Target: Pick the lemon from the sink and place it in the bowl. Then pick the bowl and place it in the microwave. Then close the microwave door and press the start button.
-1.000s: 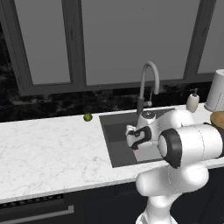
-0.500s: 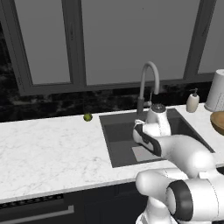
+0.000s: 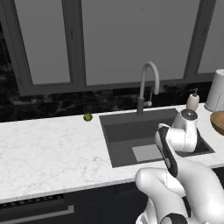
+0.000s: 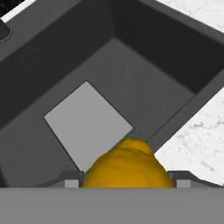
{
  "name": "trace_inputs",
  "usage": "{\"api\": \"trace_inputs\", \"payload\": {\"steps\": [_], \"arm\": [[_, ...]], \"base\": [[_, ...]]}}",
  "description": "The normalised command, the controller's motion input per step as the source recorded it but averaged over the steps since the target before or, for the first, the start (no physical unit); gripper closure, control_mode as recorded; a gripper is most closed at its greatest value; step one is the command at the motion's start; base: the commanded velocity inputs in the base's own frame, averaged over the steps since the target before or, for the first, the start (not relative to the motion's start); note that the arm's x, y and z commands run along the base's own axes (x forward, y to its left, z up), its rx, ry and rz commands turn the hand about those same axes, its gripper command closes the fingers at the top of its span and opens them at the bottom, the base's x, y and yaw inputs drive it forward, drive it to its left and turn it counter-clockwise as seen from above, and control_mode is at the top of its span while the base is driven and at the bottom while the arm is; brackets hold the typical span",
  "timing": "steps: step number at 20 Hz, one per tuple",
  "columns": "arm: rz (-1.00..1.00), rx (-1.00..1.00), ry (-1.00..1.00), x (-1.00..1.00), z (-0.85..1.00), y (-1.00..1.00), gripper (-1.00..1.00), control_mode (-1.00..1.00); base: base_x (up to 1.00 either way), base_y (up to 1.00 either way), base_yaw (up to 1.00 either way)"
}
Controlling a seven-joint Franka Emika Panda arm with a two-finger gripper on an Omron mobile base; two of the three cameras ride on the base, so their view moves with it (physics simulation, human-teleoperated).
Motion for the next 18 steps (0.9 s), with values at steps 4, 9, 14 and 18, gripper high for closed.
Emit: {"api": "trace_inputs", "payload": {"steps": [4,9,14,18], "arm": [[0.00,0.01,0.00,-0.39,0.31,-0.92,1.00,-1.00],[-0.03,0.00,0.00,-0.12,0.51,-0.90,1.00,-1.00],[-0.05,0.00,0.00,0.00,0.58,-0.94,1.00,-1.00],[-0.05,0.00,-0.04,0.06,0.30,-0.78,1.00,-1.00]], "base": [[0.00,0.00,0.00],[0.00,0.00,0.00],[0.00,0.00,0.00],[0.00,0.00,0.00]]}}
